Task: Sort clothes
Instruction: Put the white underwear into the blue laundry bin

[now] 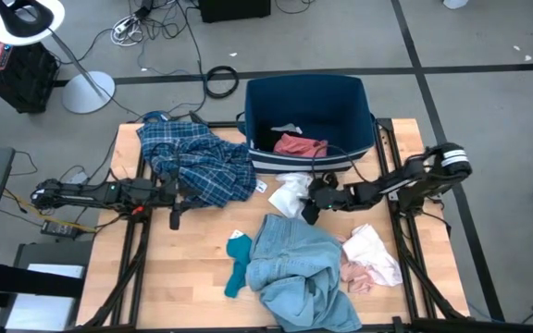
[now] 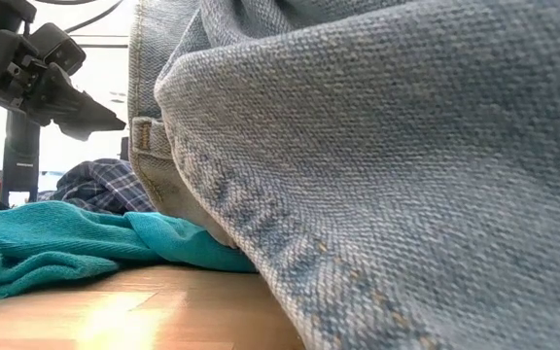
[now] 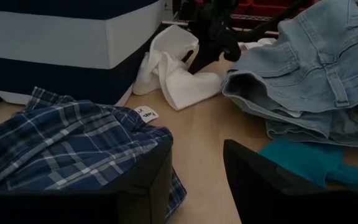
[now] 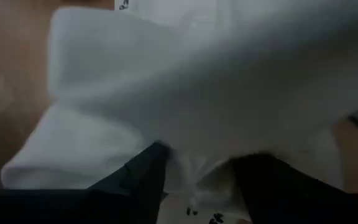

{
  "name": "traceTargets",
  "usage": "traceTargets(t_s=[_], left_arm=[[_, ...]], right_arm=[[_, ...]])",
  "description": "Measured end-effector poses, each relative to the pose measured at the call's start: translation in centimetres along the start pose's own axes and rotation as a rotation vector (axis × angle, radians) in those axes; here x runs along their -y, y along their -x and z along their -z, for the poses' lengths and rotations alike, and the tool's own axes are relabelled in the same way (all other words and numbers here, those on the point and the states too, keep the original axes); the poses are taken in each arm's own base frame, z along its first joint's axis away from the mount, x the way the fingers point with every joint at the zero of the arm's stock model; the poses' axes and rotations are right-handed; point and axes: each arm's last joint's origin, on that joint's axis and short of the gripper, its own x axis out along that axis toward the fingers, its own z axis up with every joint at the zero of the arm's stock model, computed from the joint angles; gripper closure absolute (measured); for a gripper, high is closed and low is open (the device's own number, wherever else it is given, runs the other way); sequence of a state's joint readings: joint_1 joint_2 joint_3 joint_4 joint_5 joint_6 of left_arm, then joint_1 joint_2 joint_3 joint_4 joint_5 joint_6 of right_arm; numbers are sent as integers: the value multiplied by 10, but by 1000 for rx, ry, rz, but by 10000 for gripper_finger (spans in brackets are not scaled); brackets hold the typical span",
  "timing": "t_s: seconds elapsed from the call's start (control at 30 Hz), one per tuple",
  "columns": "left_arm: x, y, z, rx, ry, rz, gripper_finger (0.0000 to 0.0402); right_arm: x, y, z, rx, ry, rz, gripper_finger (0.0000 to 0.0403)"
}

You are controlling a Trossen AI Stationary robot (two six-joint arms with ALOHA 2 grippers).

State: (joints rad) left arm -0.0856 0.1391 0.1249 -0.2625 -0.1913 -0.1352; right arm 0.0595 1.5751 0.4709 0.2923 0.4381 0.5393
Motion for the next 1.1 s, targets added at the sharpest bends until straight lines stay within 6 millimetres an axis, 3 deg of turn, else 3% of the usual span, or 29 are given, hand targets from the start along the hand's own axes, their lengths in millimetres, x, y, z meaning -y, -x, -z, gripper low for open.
traceTargets(t_s=[0.1, 0.27, 0.43, 0.63, 1.1], left_arm=[[0, 0, 0, 1, 0, 0, 251], [0, 0, 0, -4, -1, -1, 251], [0, 0, 0, -2, 0, 0, 251], [0, 0, 0, -3, -1, 0, 251], [0, 0, 0, -2, -28, -1, 251]], right_arm=[[-3, -8, 2, 25, -12, -18, 272], [-7, -13, 3, 53, -27, -45, 384], [-8, -6, -4, 76, -48, -86, 381], [-18, 8, -33, 133, -6, -124, 392], [-53, 65, -143, 180, 219, -100, 392]])
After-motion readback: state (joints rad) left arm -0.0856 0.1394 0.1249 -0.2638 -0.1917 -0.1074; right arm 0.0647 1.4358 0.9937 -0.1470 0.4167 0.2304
